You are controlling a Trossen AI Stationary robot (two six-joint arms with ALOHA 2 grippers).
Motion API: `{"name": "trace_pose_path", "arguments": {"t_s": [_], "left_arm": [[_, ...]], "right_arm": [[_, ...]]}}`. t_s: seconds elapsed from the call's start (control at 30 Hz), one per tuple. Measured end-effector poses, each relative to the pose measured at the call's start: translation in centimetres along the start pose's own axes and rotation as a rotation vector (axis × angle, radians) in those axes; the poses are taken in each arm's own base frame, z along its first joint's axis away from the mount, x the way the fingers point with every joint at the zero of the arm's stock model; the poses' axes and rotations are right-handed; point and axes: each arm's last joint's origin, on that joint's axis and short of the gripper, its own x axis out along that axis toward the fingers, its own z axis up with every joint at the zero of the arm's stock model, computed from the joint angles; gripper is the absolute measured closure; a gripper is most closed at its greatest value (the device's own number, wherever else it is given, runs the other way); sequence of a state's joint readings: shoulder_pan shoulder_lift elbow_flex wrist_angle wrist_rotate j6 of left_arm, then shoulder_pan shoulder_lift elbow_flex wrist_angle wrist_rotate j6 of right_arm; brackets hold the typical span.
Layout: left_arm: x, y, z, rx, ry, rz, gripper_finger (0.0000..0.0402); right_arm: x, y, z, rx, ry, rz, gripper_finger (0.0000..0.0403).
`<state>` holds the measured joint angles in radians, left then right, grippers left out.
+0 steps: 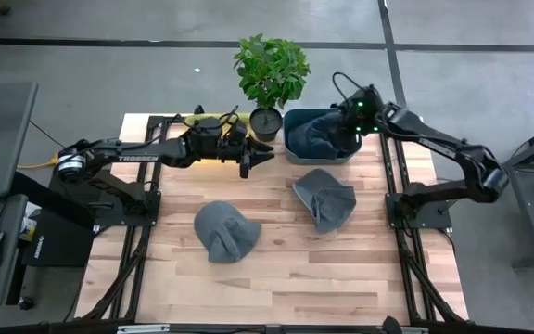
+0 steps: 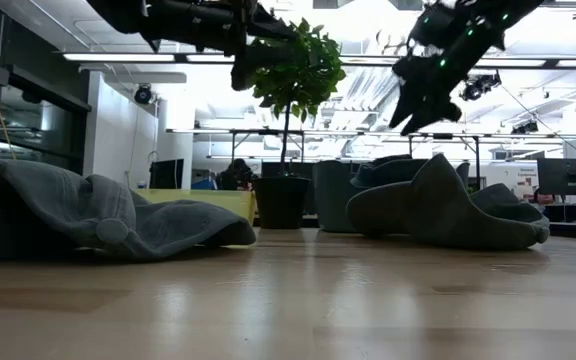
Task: Pick & Place hat
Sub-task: Put the right gray cap into the yellow bin
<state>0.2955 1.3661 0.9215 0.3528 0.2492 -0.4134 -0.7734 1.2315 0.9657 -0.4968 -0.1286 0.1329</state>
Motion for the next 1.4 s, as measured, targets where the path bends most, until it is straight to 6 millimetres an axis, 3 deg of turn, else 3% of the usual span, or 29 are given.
{"name": "trace_pose_path", "arguments": {"t_s": [0.27,0.63,1.1,1.4], "left_arm": [[-0.1,-0.1,0.1,0.01,-0.011,0.004,0.0259],[-0.1,-0.1,0.1,-0.036,-0.007,0.008,0.0259],[-0.1,0.1,0.1,-0.062,-0.029,0.061,0.0259],[-0.1,0.0,0.1,-0.055,-0.018,0.038,0.0259]], "right_arm": [[-4.5,0.7,-0.6,-0.002,-0.051,0.066,0.0215],[-8.5,1.1,-4.6,0.055,0.193,0.153,0.022],[-8.4,3.0,-6.9,0.104,0.457,0.083,0.0212],[-7.0,4.7,-7.7,0.172,0.585,-0.005,0.0167]]}}
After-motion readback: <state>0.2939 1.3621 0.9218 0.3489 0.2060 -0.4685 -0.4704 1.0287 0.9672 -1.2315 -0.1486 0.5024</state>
